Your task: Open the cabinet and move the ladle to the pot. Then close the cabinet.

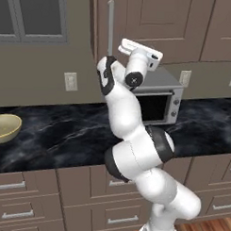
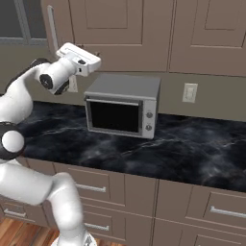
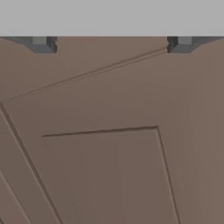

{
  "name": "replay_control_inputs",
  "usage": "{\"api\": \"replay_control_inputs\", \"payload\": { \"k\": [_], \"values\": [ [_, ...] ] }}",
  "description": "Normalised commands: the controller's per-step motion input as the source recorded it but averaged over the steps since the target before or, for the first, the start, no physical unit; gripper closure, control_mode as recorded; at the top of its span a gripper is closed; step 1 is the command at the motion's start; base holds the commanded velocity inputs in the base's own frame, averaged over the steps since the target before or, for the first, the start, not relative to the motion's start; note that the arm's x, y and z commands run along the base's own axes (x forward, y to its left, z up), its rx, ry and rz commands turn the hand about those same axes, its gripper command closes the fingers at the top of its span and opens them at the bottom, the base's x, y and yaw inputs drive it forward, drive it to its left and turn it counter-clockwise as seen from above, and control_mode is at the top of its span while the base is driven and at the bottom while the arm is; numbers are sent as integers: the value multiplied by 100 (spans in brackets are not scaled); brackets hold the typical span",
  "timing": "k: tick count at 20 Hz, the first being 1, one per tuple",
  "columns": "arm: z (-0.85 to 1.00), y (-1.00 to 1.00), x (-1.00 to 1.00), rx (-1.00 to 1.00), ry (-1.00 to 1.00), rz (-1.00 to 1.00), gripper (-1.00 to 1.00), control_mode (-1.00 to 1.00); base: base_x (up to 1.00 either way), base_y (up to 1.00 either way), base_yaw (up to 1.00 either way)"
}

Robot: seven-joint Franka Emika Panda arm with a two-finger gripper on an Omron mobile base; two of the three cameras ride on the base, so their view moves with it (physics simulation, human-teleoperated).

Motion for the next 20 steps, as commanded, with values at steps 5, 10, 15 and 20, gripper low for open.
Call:
{"api": "replay_control_inputs", "payload": {
  "k": [5,10,15,20],
  "values": [
    [24,-19,27,0,13,-12,-100,-100,0,0,0],
    [27,-14,28,2,12,-7,-100,-100,0,0,0],
    [23,-12,48,4,15,-3,-100,-100,0,0,0],
    [20,-7,34,5,14,0,-100,-100,0,0,0]
  ]
}}
